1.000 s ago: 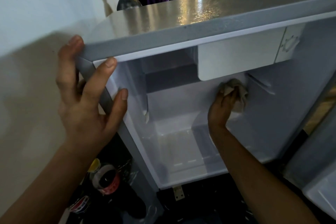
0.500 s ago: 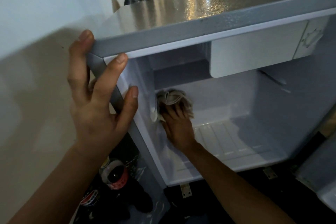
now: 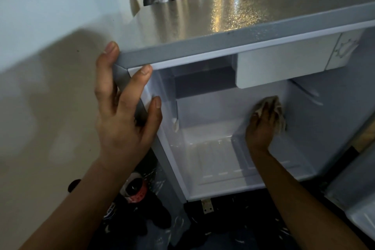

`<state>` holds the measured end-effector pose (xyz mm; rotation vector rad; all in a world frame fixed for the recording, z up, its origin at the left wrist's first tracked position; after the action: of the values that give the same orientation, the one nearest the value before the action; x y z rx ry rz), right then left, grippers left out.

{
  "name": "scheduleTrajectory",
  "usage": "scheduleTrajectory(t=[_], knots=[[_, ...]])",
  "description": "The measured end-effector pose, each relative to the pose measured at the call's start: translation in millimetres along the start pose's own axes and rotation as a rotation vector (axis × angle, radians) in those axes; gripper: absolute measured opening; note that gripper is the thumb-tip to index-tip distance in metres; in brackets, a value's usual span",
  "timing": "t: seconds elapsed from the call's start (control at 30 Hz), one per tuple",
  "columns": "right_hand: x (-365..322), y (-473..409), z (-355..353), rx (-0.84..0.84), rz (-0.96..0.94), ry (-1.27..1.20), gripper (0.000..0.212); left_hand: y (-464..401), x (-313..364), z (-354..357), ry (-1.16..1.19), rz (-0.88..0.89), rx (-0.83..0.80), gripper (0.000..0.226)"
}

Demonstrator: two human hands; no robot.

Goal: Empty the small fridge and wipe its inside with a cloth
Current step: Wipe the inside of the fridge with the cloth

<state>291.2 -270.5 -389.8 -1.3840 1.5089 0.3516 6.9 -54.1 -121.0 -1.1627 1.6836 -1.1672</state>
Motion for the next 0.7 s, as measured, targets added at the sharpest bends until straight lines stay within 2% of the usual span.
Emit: scheduleTrajectory(t=[0.07, 0.1, 0.23, 0.33, 0.53, 0.63, 0.7], knots=[[-10, -3, 5, -0.003, 0.063, -0.003, 0.051, 0, 0, 0, -0.001, 0.004, 0.0, 0.04], [-23, 0, 9, -0.016, 0.035, 0.011, 0.051, -1, -1, 0, 0.004, 0.001, 0.003, 0.04], [-97, 40, 30, -0.123, -0.327, 0.039, 0.053, 0, -2, 1, 0.006, -0.008, 0.012, 0.041], [-121, 85, 44, -0.183, -0.453, 0.004, 0.048, 1, -2, 2, 0.007, -0.015, 0.008, 0.041], [-120, 145, 78, -0.426, -0.432, 0.049, 0.043, 4, -9, 4, 0.013, -0.035, -0.022, 0.041], [-104, 156, 83, -0.598, -0.308, 0.066, 0.033, 8, -7, 5, 0.021, -0.065, -0.072, 0.041], [-95, 153, 77, -0.665, -0.189, -0.032, 0.031, 9, -3, 6, 0.012, -0.084, -0.091, 0.041]])
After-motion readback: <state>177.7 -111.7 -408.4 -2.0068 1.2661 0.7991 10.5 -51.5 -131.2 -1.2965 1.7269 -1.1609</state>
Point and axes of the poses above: each hand's wrist, its own y-axis away from the middle knuckle, its own z-axis out of the palm, x = y × z, the point moved 8 cm from there along -y, towards the middle knuckle, and after that the axes turned 3 degrees about x, right-handed, at the moved point
